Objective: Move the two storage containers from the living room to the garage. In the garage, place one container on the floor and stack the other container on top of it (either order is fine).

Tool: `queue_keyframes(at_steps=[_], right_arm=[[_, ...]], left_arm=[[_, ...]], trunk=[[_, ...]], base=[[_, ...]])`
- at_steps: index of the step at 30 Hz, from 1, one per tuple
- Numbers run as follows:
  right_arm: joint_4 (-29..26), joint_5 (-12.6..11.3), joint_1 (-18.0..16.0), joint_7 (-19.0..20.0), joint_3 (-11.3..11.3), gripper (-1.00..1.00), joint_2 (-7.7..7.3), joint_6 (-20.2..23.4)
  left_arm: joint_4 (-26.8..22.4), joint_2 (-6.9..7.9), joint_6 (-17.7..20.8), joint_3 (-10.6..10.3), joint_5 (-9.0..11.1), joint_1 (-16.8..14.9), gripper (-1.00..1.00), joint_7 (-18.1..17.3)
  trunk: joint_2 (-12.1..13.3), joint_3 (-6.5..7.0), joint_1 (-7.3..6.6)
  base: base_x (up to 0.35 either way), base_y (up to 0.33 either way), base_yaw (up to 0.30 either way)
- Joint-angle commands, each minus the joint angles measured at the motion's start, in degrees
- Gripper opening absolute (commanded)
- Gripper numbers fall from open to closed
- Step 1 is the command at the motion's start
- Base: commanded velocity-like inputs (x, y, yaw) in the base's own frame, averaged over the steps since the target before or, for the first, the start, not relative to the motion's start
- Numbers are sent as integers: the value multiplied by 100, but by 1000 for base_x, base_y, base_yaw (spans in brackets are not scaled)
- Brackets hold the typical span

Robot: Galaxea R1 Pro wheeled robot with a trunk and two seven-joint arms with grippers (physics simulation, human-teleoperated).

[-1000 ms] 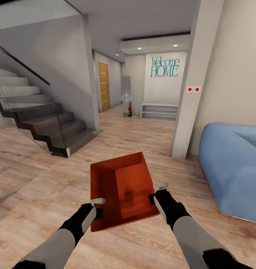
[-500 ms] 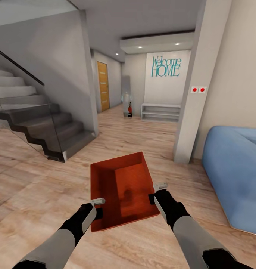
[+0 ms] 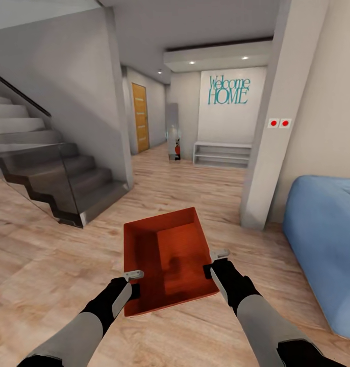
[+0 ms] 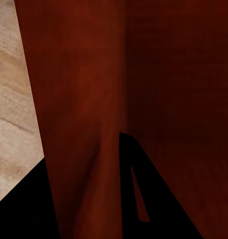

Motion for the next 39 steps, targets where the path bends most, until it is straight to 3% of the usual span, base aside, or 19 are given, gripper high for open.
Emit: queue_keyframes(at_steps=[1,39], right_arm=[[-7,-507,-6,90,-26,-100,-7,-29],[-7,-507,-8,90,-26,-100,2,-29]], left_arm=[[-5,43,-18,20,96,3,-100,-3],[7,44,-18,20,96,3,-100,-3]], trunk=[[0,0,0],[0,0,0]], base=[[336,0,0],[336,0,0]])
